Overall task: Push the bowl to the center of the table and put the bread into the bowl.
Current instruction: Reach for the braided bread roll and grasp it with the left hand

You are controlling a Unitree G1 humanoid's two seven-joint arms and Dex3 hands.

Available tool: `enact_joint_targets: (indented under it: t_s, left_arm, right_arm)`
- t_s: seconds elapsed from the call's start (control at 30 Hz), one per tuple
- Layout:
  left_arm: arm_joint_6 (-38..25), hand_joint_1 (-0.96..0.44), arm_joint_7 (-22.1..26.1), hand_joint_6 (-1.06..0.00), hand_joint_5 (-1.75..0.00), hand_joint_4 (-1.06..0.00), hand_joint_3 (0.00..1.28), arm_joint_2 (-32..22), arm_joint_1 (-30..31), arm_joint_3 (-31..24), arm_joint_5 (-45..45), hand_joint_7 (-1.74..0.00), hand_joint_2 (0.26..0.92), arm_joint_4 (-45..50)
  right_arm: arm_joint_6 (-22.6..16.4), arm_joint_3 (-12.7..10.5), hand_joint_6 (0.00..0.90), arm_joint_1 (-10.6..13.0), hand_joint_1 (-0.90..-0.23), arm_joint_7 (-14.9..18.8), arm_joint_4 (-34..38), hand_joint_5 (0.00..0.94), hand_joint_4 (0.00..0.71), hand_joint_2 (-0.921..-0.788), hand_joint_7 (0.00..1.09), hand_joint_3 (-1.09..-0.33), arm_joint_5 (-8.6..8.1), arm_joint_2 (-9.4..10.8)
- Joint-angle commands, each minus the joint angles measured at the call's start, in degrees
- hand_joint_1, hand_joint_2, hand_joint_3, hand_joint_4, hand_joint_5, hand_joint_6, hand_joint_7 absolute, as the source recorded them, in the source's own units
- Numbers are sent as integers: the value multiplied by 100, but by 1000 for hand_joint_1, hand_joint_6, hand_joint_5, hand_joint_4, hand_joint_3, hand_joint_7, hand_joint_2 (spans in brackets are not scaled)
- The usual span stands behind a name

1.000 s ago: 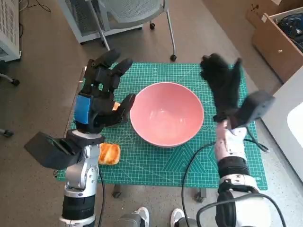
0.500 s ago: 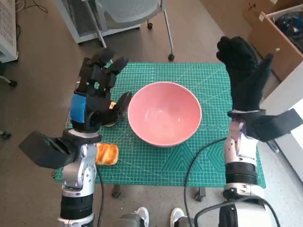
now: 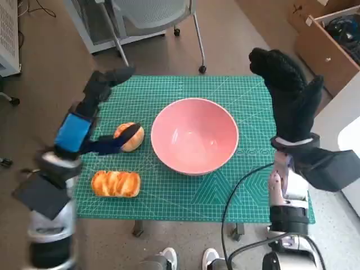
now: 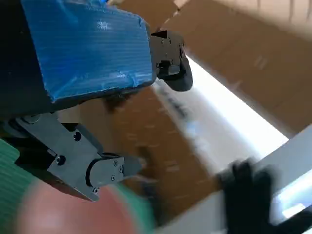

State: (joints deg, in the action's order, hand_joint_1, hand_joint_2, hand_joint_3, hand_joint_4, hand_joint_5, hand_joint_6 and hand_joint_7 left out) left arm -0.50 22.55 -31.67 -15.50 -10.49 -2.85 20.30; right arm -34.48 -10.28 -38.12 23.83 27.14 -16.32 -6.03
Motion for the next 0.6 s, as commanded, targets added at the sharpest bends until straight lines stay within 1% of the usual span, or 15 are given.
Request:
enact_joint_targets:
  t_s: [0.03,0.1,0.2,0.4,0.6]
  left_arm:
    - [-524,-345,389,-72,-242,-73,195,-675,412,-226,-360,-659,761,689]
    - [-663,-365,455,-133,-161,-128,114,-816,541,-277,-447,-599,778,883]
    - [-899,-362,597,-184,-95,-176,58,-981,733,-360,-489,-527,787,1168]
    - [-1085,-323,925,-252,-34,-225,16,-1270,1104,-444,-528,-418,791,1590]
    - [-1100,-253,1230,-343,-6,-250,2,-1412,1470,-453,-496,-247,772,1807]
  right_arm:
    - [155,51,159,64,-540,-89,73,10,328,-921,446,-609,80,-7]
    - [189,57,160,55,-540,-125,77,10,328,-921,446,-609,88,1]
    - [240,61,161,25,-545,-170,113,9,329,-921,445,-609,81,24]
    - [319,46,164,-87,-543,-169,252,8,330,-921,443,-607,2,80]
    - [326,44,167,-191,-542,-109,385,8,332,-921,440,-602,-66,133]
